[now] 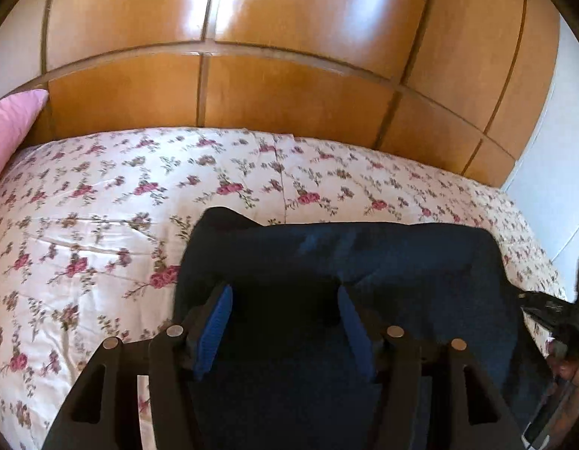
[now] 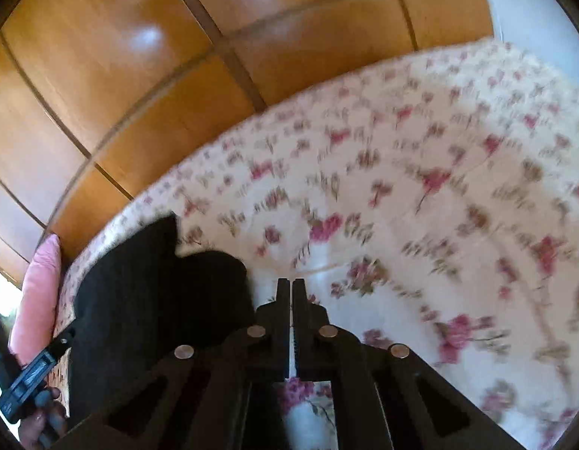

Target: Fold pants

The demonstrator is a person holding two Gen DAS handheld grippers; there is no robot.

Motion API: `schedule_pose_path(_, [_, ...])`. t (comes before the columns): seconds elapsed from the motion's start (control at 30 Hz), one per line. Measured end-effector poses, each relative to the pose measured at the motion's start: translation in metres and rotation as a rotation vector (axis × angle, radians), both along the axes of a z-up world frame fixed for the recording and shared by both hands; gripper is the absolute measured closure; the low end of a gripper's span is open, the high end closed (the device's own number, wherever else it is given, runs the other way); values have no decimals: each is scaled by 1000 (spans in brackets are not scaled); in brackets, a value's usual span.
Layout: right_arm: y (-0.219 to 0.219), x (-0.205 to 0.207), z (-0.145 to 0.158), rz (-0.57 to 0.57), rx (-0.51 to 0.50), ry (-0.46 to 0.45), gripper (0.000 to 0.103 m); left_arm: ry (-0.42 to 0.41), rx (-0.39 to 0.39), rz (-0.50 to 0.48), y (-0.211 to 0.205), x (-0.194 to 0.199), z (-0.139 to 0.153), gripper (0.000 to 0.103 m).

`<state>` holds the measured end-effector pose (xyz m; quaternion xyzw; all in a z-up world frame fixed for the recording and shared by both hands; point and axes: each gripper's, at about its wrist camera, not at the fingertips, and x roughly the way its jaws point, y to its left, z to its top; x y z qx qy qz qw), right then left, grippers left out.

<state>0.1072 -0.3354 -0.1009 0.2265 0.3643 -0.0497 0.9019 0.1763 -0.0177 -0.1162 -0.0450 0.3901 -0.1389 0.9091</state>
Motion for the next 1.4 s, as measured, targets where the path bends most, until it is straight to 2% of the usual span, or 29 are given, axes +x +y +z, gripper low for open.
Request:
schedule_pose_path(0.13, [31, -22, 51, 62, -159, -108, 97, -46, 16, -3, 1, -26, 11, 43])
schedule_pose_path(0.17, [44, -24, 62, 89, -185, -125, 87, -56, 22, -7, 0, -33, 13, 43])
schedule_pose_path(0.2, [61, -22, 71, 134, -209, -139, 70, -64, 31, -7, -1, -38, 14, 43])
schedule_pose_path(0.27, [91, -18, 79, 227, -231, -165, 52, -82, 63, -4, -5, -46, 17, 43])
schedule_pose_path(0.33, [120, -5, 76, 303, -240, -166, 53, -89, 110, -9, -9, -48, 17, 43])
schedule_pose_path(0.43, [149, 18, 55, 371, -255, -91, 57, -69, 139, 5, -9, -48, 14, 43])
schedule_pose_path(0.47, [153, 26, 46, 376, -267, -59, 61, -57, 142, 9, -8, -48, 13, 43])
schedule_pose_path(0.53, [152, 36, 31, 357, -310, -7, 62, -43, 147, 11, -7, -48, 7, 43])
schedule_pose_path(0.63, [136, 38, 19, 311, -327, -4, 65, -47, 138, 6, -5, -50, 4, 42])
schedule_pose_path(0.8, [107, 28, 1, 231, -255, -75, 97, -48, 114, 16, -4, -50, -5, 37])
schedule_pose_path(0.87, [102, 22, 0, 220, -220, -87, 100, -54, 122, 15, -5, -52, -5, 37])
schedule_pose_path(0.97, [106, 19, 10, 226, -225, -80, 98, -49, 136, 18, -5, -55, -1, 37])
schedule_pose_path(1.03, [107, 5, 19, 213, -213, -88, 87, -40, 137, 30, -3, -58, 1, 37])
schedule_pose_path(1.1, [107, -12, 27, 207, -198, -115, 58, -39, 144, 39, -2, -64, 3, 37])
schedule_pose_path(1.13, [108, -22, 31, 207, -200, -137, 53, -36, 147, 41, -2, -67, 4, 37])
schedule_pose_path(1.27, [114, -44, 35, 228, -264, -126, 51, -30, 155, 32, -4, -79, 7, 37])
schedule_pose_path(1.4, [114, -57, 31, 242, -253, -109, 51, -27, 152, 29, -5, -91, 8, 37])
